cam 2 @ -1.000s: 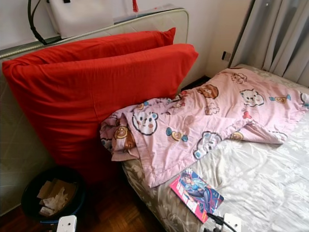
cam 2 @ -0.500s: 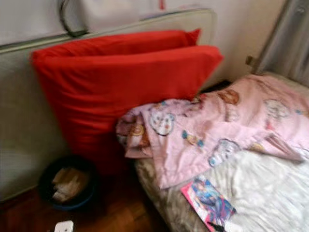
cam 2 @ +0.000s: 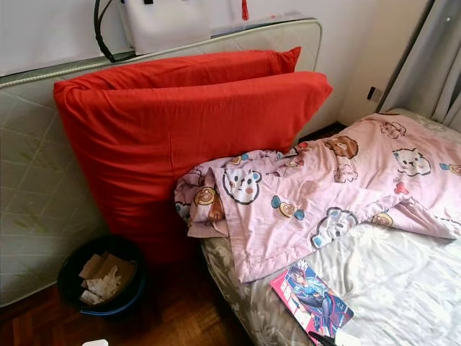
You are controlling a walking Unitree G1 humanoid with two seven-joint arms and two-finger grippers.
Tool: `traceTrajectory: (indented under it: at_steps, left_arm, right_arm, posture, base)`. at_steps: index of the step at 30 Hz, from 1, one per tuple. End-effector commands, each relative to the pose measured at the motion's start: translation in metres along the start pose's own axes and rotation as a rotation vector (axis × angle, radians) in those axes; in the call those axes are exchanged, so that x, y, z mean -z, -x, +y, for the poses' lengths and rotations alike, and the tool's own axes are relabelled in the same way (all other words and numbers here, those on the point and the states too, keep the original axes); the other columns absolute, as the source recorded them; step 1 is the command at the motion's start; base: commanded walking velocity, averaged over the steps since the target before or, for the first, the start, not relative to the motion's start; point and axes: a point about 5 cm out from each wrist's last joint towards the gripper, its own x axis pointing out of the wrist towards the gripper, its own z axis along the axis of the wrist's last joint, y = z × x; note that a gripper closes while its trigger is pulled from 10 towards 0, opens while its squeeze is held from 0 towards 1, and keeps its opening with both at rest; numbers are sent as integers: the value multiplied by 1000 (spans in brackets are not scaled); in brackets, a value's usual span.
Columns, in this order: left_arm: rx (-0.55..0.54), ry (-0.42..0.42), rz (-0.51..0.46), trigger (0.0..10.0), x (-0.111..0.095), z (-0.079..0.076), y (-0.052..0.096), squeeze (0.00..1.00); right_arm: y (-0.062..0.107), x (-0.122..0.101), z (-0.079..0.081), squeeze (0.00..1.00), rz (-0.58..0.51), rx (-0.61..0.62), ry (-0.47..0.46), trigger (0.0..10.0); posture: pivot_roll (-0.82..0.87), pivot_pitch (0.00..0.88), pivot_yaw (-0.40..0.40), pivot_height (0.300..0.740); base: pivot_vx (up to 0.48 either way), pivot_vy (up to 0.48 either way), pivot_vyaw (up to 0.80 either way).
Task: Clean up the room
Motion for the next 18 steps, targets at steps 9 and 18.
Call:
traceTrajectory:
  at_steps: [9,18]
  left_arm:
    - [3,-27,15,10000,4,3,1,0]
    - [8,-34,11,10000,3,3,1,0]
  right_arm:
    - [1,4,-1,0,15,-6,10,10000]
    - [1,5,-1,0,14,-9,13,10000]
  posture:
    - [73,0,-14,738]
    - [74,4,-13,738]
  base:
    - [0,298,0]
    - [0,371,0]
